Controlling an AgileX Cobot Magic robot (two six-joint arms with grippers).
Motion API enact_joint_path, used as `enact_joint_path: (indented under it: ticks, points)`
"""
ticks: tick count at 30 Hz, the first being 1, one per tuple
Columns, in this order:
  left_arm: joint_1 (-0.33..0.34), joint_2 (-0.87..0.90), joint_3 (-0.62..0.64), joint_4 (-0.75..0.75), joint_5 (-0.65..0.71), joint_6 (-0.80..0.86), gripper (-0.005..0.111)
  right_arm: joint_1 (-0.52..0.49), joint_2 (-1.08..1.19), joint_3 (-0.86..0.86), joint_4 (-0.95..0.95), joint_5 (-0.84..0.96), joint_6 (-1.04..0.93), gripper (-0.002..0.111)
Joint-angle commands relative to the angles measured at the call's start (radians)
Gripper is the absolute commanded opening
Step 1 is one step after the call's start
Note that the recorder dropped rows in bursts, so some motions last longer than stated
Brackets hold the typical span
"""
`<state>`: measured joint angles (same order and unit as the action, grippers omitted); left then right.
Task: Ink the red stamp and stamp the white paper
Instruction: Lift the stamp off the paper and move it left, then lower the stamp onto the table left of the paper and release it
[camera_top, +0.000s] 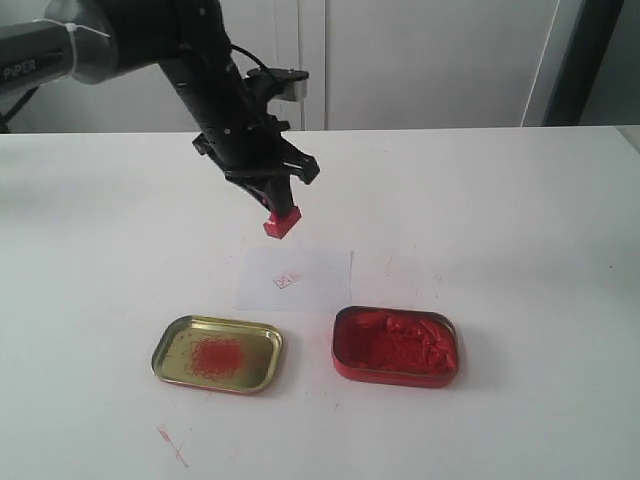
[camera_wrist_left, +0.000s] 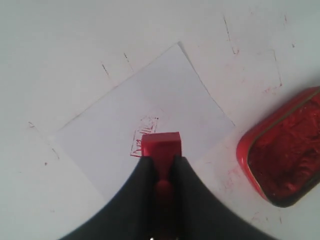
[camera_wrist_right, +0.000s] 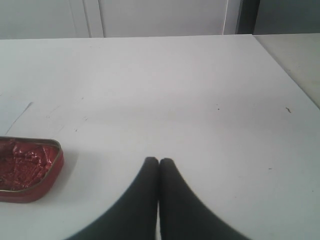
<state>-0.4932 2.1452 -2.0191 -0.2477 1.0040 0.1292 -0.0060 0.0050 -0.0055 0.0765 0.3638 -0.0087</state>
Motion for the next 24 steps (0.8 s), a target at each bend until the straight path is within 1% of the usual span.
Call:
enact_joint_path:
  ticks: [1,10,16,20,21,24]
  points:
    - [0.056,-0.016,0.031,-0.141,0.02,0.062,0.0,-0.005,-0.005,0.006,0.001,-0.014,0.003,0.0]
    - [0.165,-0.016,0.185,-0.334,-0.009,0.185,0.0,-0.005,-0.005,0.006,0.001,-0.014,0.003,0.0]
    - [0.248,-0.016,0.263,-0.533,-0.009,0.34,0.0,-0.005,-0.005,0.006,0.001,-0.014,0.003,0.0]
    - [0.293,-0.016,0.342,-0.601,-0.009,0.418,0.0,-0.005,-0.005,0.006,0.001,-0.014,0.003,0.0]
    - [0.32,-0.016,0.386,-0.644,-0.009,0.453,0.0,-0.005,-0.005,0.006,0.001,-0.014,0.003,0.0]
    - [0.372,-0.016,0.455,-0.728,-0.026,0.505,0.0,-0.005,-0.005,0.006,0.001,-0.014,0.003,0.0]
